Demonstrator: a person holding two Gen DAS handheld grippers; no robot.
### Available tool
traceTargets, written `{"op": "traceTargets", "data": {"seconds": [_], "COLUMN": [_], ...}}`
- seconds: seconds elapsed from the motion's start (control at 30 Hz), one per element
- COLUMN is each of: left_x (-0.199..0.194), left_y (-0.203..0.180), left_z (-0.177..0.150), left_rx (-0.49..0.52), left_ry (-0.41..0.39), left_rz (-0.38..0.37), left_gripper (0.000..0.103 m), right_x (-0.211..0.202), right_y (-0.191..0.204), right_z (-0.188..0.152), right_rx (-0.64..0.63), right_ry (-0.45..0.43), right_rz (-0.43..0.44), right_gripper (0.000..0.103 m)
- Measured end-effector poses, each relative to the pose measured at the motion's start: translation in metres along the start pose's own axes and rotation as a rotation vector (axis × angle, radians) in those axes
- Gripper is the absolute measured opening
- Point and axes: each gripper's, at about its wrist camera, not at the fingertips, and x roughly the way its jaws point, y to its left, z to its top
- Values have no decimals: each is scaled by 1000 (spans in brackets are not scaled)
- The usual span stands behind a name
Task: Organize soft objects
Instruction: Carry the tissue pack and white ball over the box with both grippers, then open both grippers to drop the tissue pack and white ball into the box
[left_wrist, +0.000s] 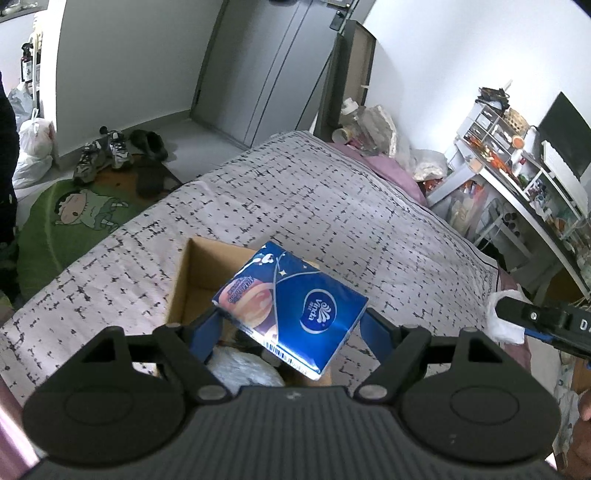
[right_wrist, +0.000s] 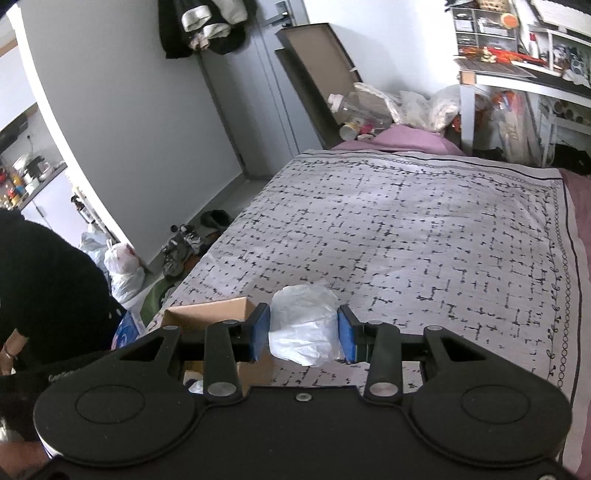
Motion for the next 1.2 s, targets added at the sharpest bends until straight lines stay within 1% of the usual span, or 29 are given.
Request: {"op": "traceTargets", "data": {"seconds": [0.23, 0.4, 0.57, 0.73, 0.87, 0.97, 1.07, 1.17, 1.2], "left_x": [9, 25, 48, 74, 89, 94, 93, 86, 83], "left_y": [23, 36, 46, 58, 65, 75, 78, 78, 79], "left_z": [8, 11, 13, 17, 22, 28, 35, 42, 45], "left_rx": [-21, -34, -41, -52, -40, -81, -105, -96, -97], "left_ry": [7, 28, 57, 103, 134, 154, 168, 150, 144], "left_rz": [-20, -39, -61, -71, -41, -76, -86, -62, -56], "left_gripper": [80, 80, 80, 80, 82, 82, 83, 85, 85], "right_x": [11, 32, 53, 75, 95, 107, 116, 121, 120], "right_y": [34, 57, 65, 74, 82, 91, 97, 99, 100], "right_z": [-6, -14, -14, -10, -7, -5, -3, -1, -1], "right_rx": [-58, -103, -110, -104, -96, -95, -86, -59, -54], "right_ry": [35, 77, 116, 145, 180, 197, 217, 234, 234], "right_rz": [13, 26, 23, 42, 72, 100, 132, 181, 187], "right_gripper": [39, 39, 39, 39, 39, 39, 39, 42, 46]}}
